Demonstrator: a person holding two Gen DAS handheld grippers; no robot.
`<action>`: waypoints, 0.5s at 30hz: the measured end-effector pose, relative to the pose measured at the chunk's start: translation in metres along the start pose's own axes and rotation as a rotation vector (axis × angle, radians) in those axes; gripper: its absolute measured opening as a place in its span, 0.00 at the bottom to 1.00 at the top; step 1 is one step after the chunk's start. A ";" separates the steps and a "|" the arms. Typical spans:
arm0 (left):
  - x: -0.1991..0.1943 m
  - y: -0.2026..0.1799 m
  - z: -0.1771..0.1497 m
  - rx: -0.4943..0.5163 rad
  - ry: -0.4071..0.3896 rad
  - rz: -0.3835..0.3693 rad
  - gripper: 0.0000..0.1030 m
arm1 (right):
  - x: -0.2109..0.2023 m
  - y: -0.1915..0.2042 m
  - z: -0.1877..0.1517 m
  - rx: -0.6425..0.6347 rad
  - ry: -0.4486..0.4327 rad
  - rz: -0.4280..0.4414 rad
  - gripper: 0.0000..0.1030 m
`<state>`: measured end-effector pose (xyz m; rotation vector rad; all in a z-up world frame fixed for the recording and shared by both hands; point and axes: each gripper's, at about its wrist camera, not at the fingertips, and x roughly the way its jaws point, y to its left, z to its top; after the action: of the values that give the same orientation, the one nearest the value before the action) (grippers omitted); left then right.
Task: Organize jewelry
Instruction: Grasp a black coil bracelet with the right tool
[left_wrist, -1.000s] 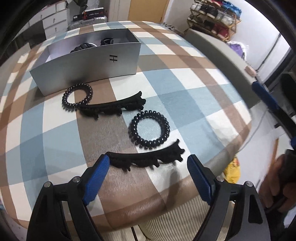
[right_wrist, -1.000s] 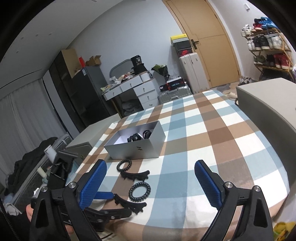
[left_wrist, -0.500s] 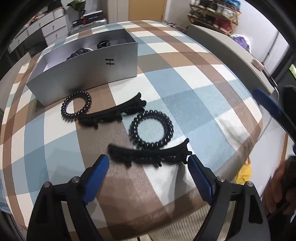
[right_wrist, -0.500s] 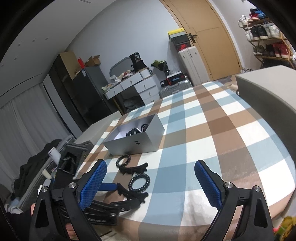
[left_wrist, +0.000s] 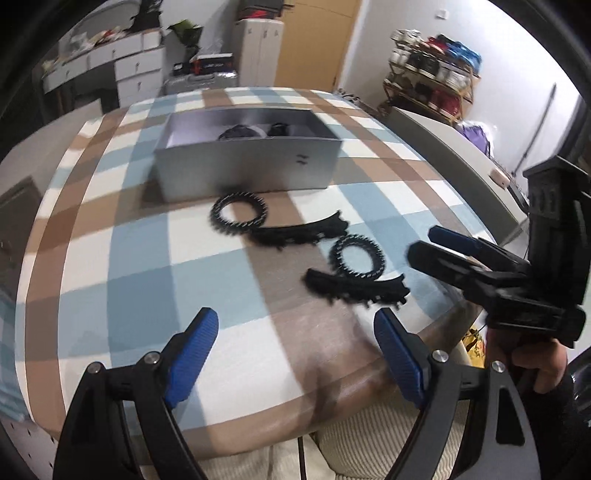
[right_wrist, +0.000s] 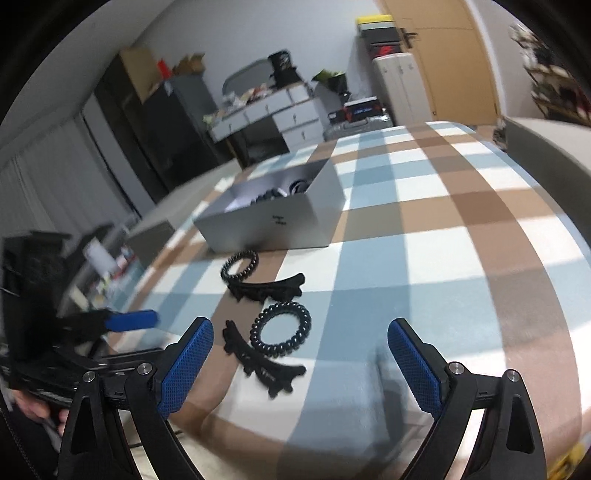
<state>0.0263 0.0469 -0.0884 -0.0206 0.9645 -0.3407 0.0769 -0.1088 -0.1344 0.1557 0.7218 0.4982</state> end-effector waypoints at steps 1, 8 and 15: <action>0.001 0.002 -0.001 -0.013 0.002 -0.005 0.80 | 0.007 0.004 0.001 -0.025 0.016 -0.021 0.86; -0.002 0.011 -0.007 -0.021 -0.026 -0.004 0.81 | 0.034 0.012 0.001 -0.062 0.093 -0.083 0.58; -0.003 0.035 0.004 -0.110 -0.040 0.008 0.81 | 0.040 0.028 -0.001 -0.172 0.104 -0.178 0.11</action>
<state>0.0381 0.0808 -0.0893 -0.1231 0.9429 -0.2792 0.0912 -0.0652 -0.1508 -0.0956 0.7825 0.3975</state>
